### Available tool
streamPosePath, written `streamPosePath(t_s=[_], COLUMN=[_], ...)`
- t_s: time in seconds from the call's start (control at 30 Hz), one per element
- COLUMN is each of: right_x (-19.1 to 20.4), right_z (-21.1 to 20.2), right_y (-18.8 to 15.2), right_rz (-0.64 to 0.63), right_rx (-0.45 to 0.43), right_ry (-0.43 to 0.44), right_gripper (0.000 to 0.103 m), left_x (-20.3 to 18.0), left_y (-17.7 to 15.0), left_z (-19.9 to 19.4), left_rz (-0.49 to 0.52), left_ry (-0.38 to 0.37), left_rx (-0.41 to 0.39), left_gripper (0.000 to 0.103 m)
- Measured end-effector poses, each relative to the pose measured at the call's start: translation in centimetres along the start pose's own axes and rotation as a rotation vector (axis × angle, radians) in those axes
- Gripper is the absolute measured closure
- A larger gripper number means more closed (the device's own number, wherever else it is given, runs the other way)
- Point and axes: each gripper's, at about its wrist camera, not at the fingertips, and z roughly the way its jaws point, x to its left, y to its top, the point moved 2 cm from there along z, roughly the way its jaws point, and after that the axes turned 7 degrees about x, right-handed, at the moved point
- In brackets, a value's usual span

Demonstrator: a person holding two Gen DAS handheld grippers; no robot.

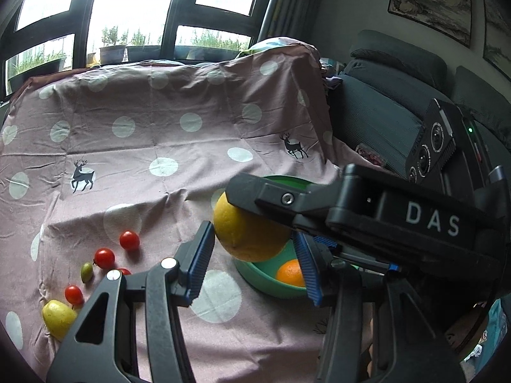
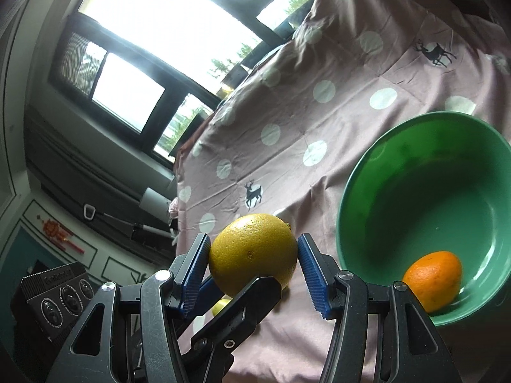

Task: Organize fruits
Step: 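Carry the grapefruit in the right tool over the green bowl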

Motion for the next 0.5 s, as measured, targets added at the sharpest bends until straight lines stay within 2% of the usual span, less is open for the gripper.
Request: streamPosePath(t_s=[0.5], right_x=[-3.4], right_z=[-2.9], right_y=[0.9], right_rz=[0.098], right_rx=[-0.089], right_ry=[-0.099], right_gripper=[0.044], left_x=[-3.0], left_y=[1.2], left_z=[3.7], left_rz=[0.095], left_ry=[-0.122], left_rx=[0.078], left_gripper=[0.052])
